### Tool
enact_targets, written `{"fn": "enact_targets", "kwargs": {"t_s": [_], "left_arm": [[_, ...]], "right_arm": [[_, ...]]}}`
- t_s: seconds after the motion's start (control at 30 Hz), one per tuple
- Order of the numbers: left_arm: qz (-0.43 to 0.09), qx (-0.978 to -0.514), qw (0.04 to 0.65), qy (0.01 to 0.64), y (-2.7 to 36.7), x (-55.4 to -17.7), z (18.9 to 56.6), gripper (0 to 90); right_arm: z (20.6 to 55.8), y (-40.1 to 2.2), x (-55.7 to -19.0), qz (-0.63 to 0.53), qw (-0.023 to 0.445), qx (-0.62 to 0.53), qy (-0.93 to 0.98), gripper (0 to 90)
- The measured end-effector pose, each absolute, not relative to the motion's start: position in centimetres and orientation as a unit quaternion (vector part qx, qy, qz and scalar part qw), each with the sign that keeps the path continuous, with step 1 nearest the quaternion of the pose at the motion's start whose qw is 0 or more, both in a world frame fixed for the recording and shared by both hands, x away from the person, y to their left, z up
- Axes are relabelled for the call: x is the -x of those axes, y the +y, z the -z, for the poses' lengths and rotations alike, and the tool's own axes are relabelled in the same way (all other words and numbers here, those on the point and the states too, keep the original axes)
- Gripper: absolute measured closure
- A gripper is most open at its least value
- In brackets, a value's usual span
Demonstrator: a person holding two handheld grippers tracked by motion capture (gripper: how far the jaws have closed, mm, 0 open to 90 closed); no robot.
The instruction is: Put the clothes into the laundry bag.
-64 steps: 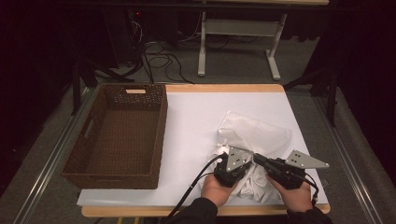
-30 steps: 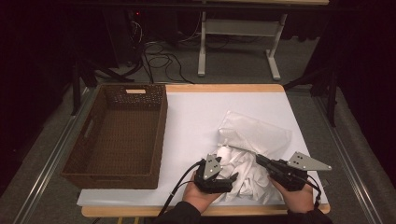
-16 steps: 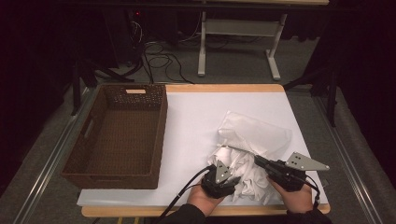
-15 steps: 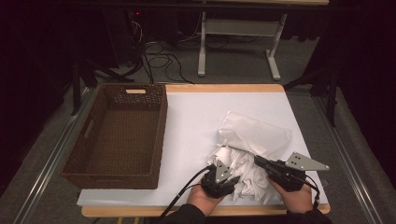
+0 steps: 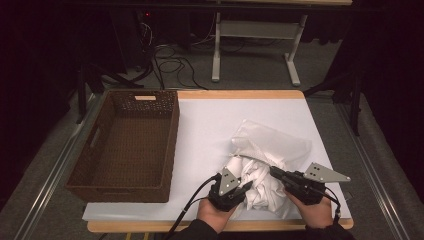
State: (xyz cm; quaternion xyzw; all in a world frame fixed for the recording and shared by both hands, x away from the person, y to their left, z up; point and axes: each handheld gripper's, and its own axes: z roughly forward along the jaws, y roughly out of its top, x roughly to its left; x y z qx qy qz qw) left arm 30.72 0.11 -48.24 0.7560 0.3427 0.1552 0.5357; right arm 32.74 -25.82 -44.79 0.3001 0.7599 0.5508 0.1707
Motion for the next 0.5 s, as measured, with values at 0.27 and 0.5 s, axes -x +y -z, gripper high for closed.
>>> {"fn": "enact_targets", "kwargs": {"t_s": [0.27,0.5], "left_arm": [[-0.188,-0.726,0.567,0.341,1.5,-29.7,45.5,73.3],[-0.189,-0.729,0.551,0.36,-0.3,-31.2,46.5,72.8]], "right_arm": [[44.6,-25.6,-32.6,-0.555,0.17,-0.294,0.759,90.0],[45.0,-25.5,-32.9,-0.549,0.169,-0.301,0.761,90.0]]}}
